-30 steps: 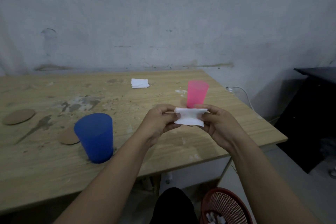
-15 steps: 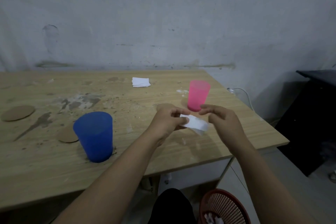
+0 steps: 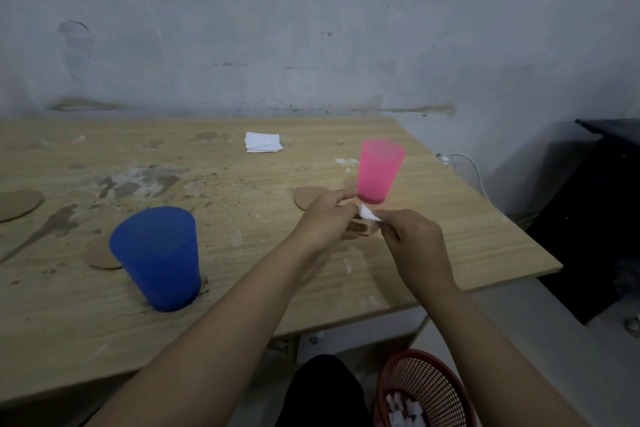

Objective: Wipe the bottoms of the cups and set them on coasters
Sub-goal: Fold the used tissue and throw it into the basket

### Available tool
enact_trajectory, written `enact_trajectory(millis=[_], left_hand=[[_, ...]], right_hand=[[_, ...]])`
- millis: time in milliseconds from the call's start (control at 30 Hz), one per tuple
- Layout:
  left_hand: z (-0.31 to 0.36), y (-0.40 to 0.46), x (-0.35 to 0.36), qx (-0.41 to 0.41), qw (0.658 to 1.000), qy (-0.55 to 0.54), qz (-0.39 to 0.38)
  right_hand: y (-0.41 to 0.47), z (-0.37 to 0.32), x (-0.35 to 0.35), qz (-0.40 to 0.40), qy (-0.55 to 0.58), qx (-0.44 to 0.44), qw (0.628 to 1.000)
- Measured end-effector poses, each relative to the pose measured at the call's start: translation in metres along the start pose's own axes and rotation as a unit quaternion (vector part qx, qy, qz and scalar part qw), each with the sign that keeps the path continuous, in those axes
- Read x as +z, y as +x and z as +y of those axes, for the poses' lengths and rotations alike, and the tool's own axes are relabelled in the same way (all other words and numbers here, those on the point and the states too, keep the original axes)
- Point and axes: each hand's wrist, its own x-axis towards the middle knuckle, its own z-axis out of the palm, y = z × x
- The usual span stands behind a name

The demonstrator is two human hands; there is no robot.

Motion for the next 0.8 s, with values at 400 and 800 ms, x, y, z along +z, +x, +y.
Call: enact_trajectory(millis=[400,800], left_hand=[[-0.061,-0.010,-0.009,0.129,0.821,0.556,-0.020],[-0.067,-0.011,-0.009,0.139,0.821,0.553,0.000]], right_hand=[[0.019,0.035,0.031,-0.058,-0.077,0.152,0.984],[0.023,0.007,0.038,-0.239,0.000,0.092,0.966]])
